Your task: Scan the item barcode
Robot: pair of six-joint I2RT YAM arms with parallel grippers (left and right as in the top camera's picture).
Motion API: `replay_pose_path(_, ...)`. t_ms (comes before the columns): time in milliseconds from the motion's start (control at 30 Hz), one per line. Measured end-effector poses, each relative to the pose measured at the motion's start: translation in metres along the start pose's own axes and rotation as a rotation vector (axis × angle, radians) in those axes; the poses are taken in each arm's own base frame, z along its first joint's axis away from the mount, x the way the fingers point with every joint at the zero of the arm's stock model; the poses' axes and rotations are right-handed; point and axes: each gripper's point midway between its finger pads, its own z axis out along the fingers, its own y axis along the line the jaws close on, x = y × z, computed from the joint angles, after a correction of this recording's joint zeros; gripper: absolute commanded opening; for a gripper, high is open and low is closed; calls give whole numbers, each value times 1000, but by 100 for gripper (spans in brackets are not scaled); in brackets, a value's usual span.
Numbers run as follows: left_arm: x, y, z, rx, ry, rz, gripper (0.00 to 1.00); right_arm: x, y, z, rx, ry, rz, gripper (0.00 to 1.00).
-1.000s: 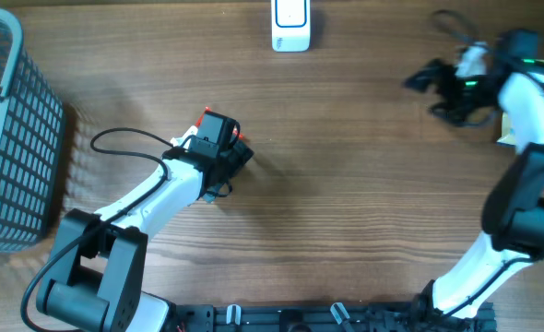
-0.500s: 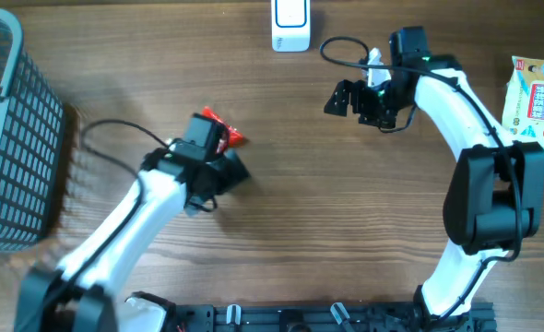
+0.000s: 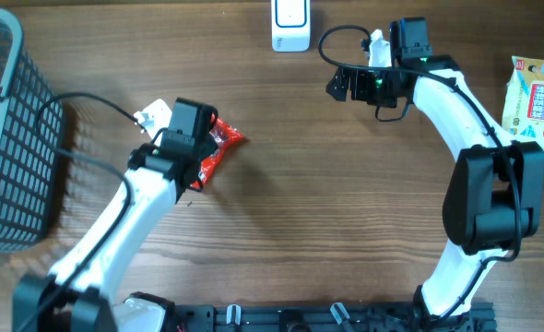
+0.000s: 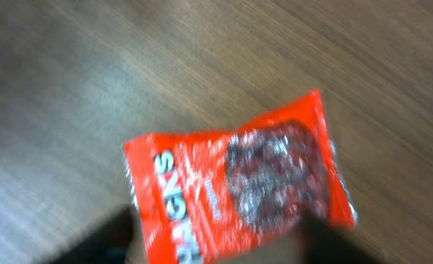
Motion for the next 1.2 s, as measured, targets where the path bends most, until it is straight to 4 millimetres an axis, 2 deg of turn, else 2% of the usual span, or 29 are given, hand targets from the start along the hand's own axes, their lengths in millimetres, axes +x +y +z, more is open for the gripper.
replay_pose_path(33,-1,-2,8,-4,-4,-6,10,-2,0,0,-1,-7,-3,100)
replay_pose_path(100,-1,-6,20,-5,-8,-11,4,-4,1,0,-3,-17,-7,100)
replay_pose_path(400,11,-37,49,99,43,-19,4,-5,1,0,-3,-19,-9,100)
replay_pose_path(600,31,-42,74,99,101,-4,4,-5,1,0,-3,-19,-9,100)
replay_pose_path(733,35,-47,75,112,116,4,4,-5,1,0,-3,-19,-9,100)
replay_pose_path(833,36,-48,73,113,118,7,4,-5,1,0,-3,-19,-9,100)
replay_pose_path(933,31,-51,63,137,112,1,4,-5,1,0,-3,-19,-9,100)
replay_pose_path(1067,2,-66,26,243,35,-36,4,-5,1,0,-3,-19,-9,100)
replay_pose_path(1100,0,-67,23,250,30,-39,4,-5,1,0,-3,-19,-9,100)
replay_pose_path(1133,-13,-72,6,298,-10,-57,4,-5,1,0,-3,-19,-9,100)
replay_pose_path(1200,-17,-74,0,312,-22,-62,4,-5,1,0,-3,-19,-9,100)
